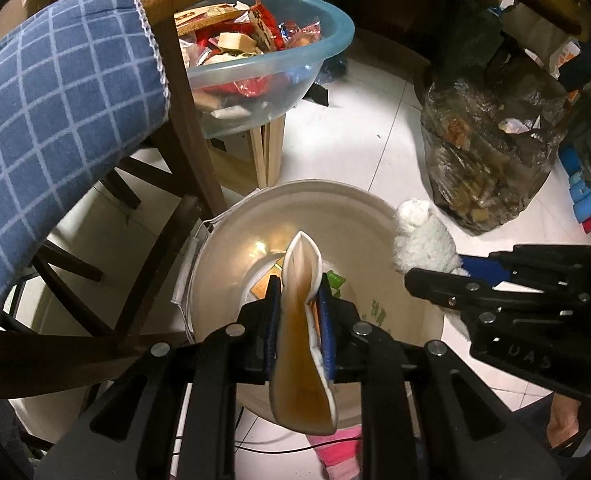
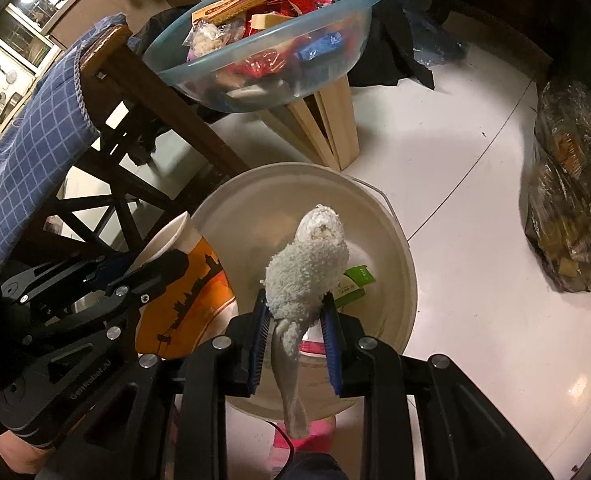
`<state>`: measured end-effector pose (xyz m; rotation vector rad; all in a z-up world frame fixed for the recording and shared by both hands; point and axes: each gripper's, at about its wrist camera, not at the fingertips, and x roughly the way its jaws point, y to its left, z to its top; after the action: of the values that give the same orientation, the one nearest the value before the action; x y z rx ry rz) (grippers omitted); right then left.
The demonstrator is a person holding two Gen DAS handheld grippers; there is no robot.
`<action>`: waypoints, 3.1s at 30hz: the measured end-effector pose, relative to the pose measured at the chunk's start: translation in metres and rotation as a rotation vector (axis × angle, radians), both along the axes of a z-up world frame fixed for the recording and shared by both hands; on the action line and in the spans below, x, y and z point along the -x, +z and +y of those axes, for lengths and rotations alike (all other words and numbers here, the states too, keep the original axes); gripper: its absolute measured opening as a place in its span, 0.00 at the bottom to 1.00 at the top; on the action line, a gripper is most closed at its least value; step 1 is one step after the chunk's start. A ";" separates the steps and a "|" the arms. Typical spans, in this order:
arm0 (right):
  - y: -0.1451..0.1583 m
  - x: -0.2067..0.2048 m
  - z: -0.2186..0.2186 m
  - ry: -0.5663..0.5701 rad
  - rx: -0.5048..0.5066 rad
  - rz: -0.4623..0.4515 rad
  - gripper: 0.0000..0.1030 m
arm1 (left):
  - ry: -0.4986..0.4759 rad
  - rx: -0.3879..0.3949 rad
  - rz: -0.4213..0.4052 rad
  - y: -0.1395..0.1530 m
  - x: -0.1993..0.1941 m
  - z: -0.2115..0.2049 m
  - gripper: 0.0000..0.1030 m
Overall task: Collect trash
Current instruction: 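Open both tools to drop the paper cup and towel into the bucket, then move both open tools back to the trash on the table, then grasp the white wrapper with the left tool while the right tool grasps the yellow bag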
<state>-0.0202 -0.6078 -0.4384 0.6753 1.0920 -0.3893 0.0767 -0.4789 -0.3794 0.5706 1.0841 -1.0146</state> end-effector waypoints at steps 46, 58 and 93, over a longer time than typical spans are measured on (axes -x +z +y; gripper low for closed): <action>0.309 -0.127 0.189 0.471 0.461 -0.601 0.77 | 0.677 0.436 -0.456 0.323 -0.185 0.406 0.95; 0.310 -0.293 0.334 0.859 0.405 -0.550 0.77 | 0.902 0.308 0.069 0.196 -0.309 0.472 0.94; 0.239 -0.474 0.453 1.195 0.518 -0.317 0.46 | 0.879 0.305 -0.133 0.198 -0.317 0.484 0.44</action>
<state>0.4536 -0.1546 -0.1992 -0.4118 0.8627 0.4545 0.3934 0.0055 -0.1814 -0.1072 0.8962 -0.3422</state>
